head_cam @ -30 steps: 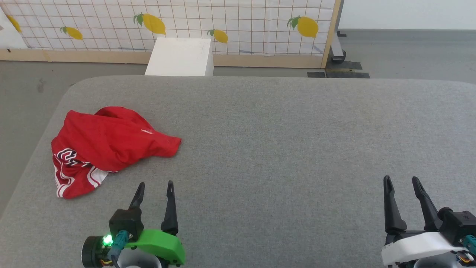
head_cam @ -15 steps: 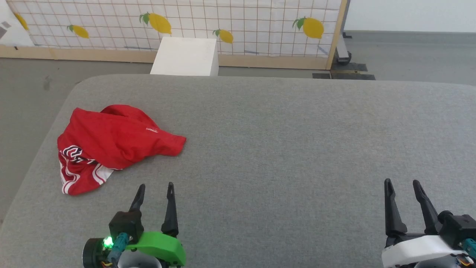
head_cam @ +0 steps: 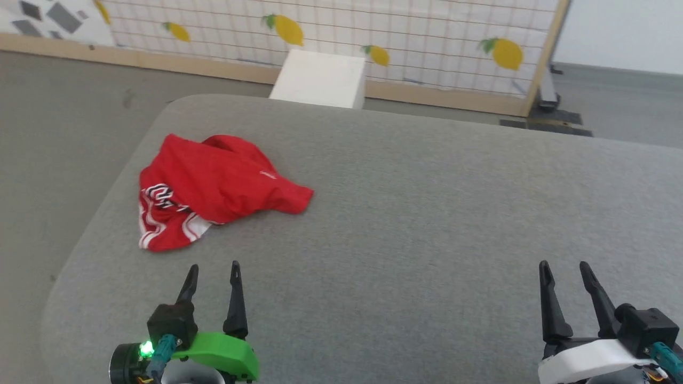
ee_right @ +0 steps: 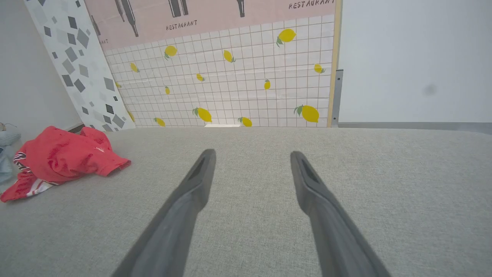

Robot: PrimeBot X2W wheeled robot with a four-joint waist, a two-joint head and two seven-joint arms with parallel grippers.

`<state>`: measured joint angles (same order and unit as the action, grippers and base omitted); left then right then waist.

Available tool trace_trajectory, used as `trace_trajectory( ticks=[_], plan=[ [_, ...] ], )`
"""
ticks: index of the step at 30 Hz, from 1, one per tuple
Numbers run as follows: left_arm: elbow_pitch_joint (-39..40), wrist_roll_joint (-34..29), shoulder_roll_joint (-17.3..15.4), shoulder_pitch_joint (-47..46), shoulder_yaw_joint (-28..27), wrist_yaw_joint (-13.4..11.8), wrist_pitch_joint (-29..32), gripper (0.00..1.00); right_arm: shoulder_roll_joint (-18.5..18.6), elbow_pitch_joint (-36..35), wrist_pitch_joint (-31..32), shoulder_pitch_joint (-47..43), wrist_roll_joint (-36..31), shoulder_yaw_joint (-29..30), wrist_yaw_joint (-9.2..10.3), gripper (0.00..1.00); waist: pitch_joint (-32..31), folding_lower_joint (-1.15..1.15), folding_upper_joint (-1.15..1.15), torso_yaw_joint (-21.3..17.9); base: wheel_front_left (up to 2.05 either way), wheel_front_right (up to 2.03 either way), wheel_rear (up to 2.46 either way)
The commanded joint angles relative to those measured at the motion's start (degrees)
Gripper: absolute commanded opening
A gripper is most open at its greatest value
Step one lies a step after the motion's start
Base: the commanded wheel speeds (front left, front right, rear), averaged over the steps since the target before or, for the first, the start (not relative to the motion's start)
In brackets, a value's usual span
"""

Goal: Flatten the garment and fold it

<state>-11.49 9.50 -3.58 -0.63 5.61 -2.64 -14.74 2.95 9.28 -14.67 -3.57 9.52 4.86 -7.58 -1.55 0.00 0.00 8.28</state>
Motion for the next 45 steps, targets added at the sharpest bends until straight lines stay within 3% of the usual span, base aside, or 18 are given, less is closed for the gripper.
trace_trajectory(
  ticks=[1,15,23,41,45],
  plan=[
    [0.17,0.22,-0.54,1.28,-0.21,-0.21,-0.26,1.00,-0.07,0.31,-0.33,0.20,-0.40,-0.31,0.09,1.00,-0.61,0.00,0.00,4.09,0.00,0.00,0.00],
    [1.13,0.76,-1.90,2.60,-0.92,-1.06,0.09,1.00,-0.07,2.16,-0.33,0.58,0.85,-2.89,0.09,1.00,-1.29,0.00,0.00,16.33,0.00,0.00,0.00],
    [1.90,1.05,-2.74,3.40,-0.94,-1.37,0.79,1.00,-0.07,2.72,-0.33,0.78,1.51,-3.93,0.09,1.00,-1.51,0.00,0.00,20.60,0.00,0.00,0.00],
    [2.57,2.40,-2.83,3.75,-0.55,-2.05,1.07,1.00,-0.07,3.21,-0.33,0.72,1.96,-4.33,0.09,1.00,-0.93,0.00,0.00,22.61,0.00,0.00,0.00],
    [2.59,3.35,-2.80,1.98,-0.33,-1.20,1.22,1.00,-0.07,3.00,-0.33,1.03,1.55,-4.37,0.09,1.00,-0.36,0.00,0.00,22.46,0.00,0.00,0.00]
  ],
)
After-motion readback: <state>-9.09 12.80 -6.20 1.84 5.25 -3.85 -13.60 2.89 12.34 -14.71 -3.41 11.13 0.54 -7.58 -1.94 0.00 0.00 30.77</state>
